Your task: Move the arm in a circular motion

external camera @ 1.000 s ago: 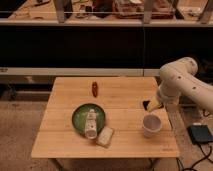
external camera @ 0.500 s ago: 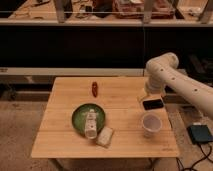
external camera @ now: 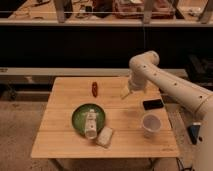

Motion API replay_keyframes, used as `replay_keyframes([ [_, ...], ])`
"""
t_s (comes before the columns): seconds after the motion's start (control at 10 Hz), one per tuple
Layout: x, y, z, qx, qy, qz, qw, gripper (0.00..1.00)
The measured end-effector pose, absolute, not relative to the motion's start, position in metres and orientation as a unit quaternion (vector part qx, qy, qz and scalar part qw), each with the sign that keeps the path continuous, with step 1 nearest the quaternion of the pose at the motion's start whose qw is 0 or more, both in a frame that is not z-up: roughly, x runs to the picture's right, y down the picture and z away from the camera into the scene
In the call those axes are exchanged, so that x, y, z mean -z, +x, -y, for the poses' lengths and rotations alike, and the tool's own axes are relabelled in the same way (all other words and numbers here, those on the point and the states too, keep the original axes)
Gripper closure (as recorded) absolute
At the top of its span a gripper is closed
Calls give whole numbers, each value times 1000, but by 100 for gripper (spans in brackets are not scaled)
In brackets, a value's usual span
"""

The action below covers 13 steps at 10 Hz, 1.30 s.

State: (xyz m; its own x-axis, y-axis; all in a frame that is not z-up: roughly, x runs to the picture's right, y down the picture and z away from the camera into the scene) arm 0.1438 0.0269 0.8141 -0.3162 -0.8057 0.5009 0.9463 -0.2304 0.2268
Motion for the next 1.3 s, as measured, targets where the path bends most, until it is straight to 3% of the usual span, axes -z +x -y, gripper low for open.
replay_keyframes([
  [0.3, -773, 87, -40, 801, -103, 279, 520, 20],
  [0.8, -672, 35, -74, 827, -53, 318, 460, 20],
  [1.3, -607, 104, -98, 825, -75, 302, 472, 20],
])
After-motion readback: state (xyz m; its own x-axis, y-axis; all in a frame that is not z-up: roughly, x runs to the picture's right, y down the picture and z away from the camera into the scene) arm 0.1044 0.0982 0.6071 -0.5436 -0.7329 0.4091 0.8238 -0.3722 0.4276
